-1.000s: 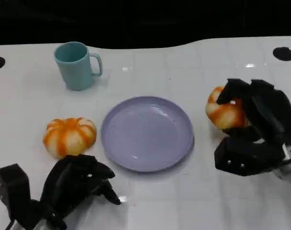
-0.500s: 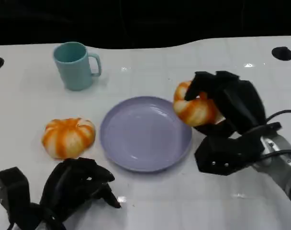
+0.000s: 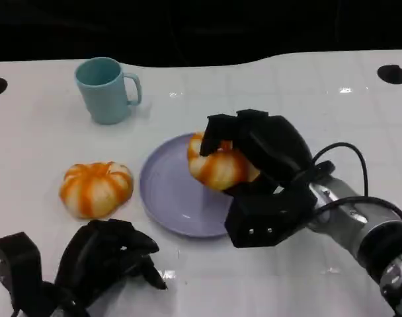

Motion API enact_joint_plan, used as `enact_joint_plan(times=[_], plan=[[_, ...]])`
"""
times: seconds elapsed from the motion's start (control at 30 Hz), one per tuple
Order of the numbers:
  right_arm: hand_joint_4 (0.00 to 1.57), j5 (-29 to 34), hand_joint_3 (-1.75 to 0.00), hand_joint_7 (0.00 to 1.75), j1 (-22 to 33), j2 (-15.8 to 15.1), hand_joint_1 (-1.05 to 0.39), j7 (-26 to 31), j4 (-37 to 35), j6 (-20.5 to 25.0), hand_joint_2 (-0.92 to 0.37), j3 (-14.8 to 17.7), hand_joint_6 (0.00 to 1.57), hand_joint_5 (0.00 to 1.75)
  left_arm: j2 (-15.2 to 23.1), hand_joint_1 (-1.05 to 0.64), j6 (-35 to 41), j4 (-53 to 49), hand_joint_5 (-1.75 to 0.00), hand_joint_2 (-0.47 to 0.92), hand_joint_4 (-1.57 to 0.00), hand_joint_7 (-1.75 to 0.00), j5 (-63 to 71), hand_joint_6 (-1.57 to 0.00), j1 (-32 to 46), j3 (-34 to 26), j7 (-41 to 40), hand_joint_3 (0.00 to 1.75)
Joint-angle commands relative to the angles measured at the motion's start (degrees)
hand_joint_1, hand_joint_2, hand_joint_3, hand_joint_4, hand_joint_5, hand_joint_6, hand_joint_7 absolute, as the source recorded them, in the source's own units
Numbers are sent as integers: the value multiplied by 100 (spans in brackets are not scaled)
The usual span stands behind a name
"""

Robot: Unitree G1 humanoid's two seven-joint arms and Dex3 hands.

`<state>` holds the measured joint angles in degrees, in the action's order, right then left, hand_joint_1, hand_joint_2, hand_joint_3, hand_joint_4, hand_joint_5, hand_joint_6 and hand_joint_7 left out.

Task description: Grasp the bread from the table and place it into the plate.

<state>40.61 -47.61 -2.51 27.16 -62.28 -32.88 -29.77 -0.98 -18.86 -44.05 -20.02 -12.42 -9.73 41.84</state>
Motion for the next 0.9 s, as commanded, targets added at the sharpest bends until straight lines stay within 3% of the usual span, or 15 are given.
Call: enact_joint_plan(times=[0.03,0.17,0.27,0.3,0.37,0.4,0.43,0.47,0.53,0.67,0.9], plan=[[95,-57,-109,96,-203,145,-17,-106,-238,53,-41,-8,100,175,71,-105,-19,109,-59,74,-157,-21,27,-157,76,-14,-55,0],[88,-138,-117,98,-210,242,-16,-240,-404,63,-39,50,97,174,70,-105,-25,125,-59,74,-157,-20,34,-157,87,-5,-47,0],[82,-204,-106,88,-197,267,-19,-350,-452,84,-40,96,91,161,60,-105,-18,145,-59,74,-157,-20,31,-157,96,0,-49,0],[78,-237,-98,80,-206,262,-22,-500,-461,127,-42,100,85,152,61,-105,-28,151,-59,74,-157,-20,35,-157,98,4,-42,0],[61,-286,-70,49,-214,250,-30,-694,-458,181,-58,103,76,122,61,-105,-38,157,-59,74,-157,-20,40,-157,100,12,-39,0],[59,-285,-64,43,-234,212,-31,-881,-439,208,-61,71,75,118,59,-105,-46,159,-59,74,-157,-19,47,-157,101,18,-47,0],[42,-272,-40,26,-247,177,-41,-1018,-418,225,-77,39,63,81,56,-105,-51,160,-59,74,-157,-19,49,-157,102,24,-53,0],[36,-249,-30,16,-259,141,-48,-1152,-392,260,-84,7,57,61,55,-105,-44,164,-59,74,-157,-19,44,-157,104,28,-51,0],[23,-246,-27,5,-254,103,-61,-1345,-337,333,-90,-7,45,39,54,-105,-30,168,-59,74,-157,-19,31,-157,105,31,-44,0],[8,-406,-29,0,-166,77,-70,-1724,-182,429,-92,108,30,29,46,-105,6,187,-59,74,-157,-19,2,-157,113,26,-29,0],[2,-676,-29,0,57,-85,-74,-2223,266,423,-92,257,23,29,35,-105,-15,175,-59,74,-157,-19,29,-157,106,39,-57,0]])
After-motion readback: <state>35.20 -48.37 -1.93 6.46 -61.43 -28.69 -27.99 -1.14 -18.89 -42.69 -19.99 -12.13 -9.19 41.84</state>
